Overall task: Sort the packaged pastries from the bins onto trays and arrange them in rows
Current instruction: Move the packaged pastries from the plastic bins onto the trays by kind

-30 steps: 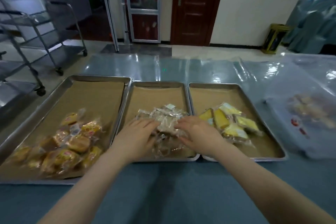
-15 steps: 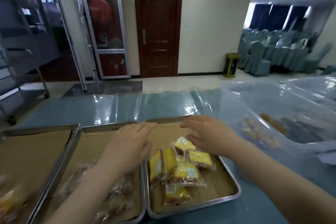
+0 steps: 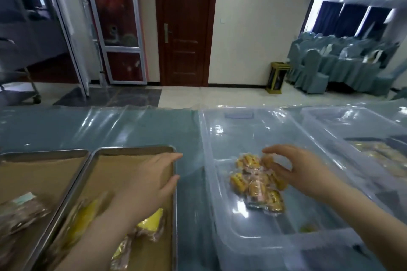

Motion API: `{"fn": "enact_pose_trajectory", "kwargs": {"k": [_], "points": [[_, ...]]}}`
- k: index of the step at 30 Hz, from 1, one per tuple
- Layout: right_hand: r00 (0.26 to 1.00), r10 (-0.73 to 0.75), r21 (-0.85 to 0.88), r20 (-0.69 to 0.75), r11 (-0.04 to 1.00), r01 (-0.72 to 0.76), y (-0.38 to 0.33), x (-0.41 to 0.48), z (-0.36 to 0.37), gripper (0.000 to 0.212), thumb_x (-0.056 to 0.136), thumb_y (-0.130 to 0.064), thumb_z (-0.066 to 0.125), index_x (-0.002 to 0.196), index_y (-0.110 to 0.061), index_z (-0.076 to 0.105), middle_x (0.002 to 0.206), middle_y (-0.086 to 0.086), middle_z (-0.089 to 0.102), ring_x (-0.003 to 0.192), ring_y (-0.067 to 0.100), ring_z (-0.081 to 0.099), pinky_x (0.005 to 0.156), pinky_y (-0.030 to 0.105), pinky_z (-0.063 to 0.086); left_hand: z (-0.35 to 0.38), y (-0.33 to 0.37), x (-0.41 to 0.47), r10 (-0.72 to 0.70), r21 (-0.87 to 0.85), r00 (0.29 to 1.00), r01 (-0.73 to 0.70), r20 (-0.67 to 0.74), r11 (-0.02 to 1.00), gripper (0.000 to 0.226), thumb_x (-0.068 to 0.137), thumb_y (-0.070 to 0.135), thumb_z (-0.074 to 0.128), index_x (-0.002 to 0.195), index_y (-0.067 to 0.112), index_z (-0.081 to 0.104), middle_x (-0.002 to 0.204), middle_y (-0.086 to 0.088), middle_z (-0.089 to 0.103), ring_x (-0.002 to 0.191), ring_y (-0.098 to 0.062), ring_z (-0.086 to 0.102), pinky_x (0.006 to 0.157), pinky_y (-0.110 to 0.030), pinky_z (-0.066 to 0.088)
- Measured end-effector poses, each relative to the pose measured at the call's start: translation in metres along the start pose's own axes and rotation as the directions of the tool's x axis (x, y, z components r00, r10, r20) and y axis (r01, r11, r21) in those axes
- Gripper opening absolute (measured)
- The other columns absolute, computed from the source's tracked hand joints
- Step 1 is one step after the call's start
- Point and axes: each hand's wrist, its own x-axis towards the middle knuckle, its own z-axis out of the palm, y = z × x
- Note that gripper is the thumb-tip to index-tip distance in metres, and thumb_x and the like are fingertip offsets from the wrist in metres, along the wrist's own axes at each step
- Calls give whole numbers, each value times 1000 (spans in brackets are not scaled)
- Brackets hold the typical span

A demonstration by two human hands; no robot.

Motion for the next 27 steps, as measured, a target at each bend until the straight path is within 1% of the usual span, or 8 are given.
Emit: {"fn": "enact_pose_trajectory", "kwargs": {"k": [5,10,12,16,20,23,25,27], "points": [[972,225,-41,70,974,-223,75,38,5,38,93,-18,50,130,-24,52,125,-1,61,109,21,58,87,31,44,37,41,33,-2,-70,1000,3,17,998,44,89,30,58,128,46,43,121,33,40,110,16,35,87,5,21],[936,195,-149,293,976,-157,89,89,33,31,92,-28,53,122,-20,55,115,4,64,95,22,58,73,28,44,70,58,83,-35,-45,994,40,106,998,47,91,36,54,135,38,41,137,20,43,124,-3,42,97,-18,32],[895,187,-272,405,959,-77,89,106,54,20,90,-22,53,106,-12,59,109,8,65,93,25,59,70,31,47,88,60,98,-76,23,986,74,150,997,50,91,36,53,139,35,38,144,13,39,132,-7,33,105,-21,24],[840,162,-413,517,907,79,102,127,103,45,89,-40,58,119,-8,55,122,16,54,119,32,47,104,40,37,111,51,103,-52,192,976,10,214,981,57,87,43,53,140,33,36,145,10,38,140,-9,13,110,-21,-7],[765,275,-392,583,919,-32,115,129,150,94,73,-78,51,145,-22,30,148,17,31,133,41,30,108,55,30,115,46,102,-36,264,974,-26,225,964,58,86,39,52,141,30,36,145,10,38,140,-11,11,110,-24,-11],[682,340,-415,647,908,-58,110,116,189,125,57,-91,47,150,-29,-7,158,16,-4,141,48,4,105,70,14,117,49,104,-48,301,975,-19,215,954,56,84,33,54,139,27,40,140,6,44,138,-13,14,110,-26,-10],[690,299,-446,659,894,37,110,98,210,128,57,-92,45,143,-31,-28,155,15,-25,139,51,-11,101,75,3,117,51,104,-61,314,974,-11,218,949,56,84,31,55,138,26,41,139,6,45,138,-12,14,110,-26,-10],[736,112,-391,668,894,219,118,79,221,115,66,-88,42,137,-40,-35,153,12,-30,136,56,-15,98,78,-4,117,52,104,-73,327,973,-3,220,945,56,84,30,55,138,27,41,140,5,44,138,-13,14,111,-27,-9]]}}
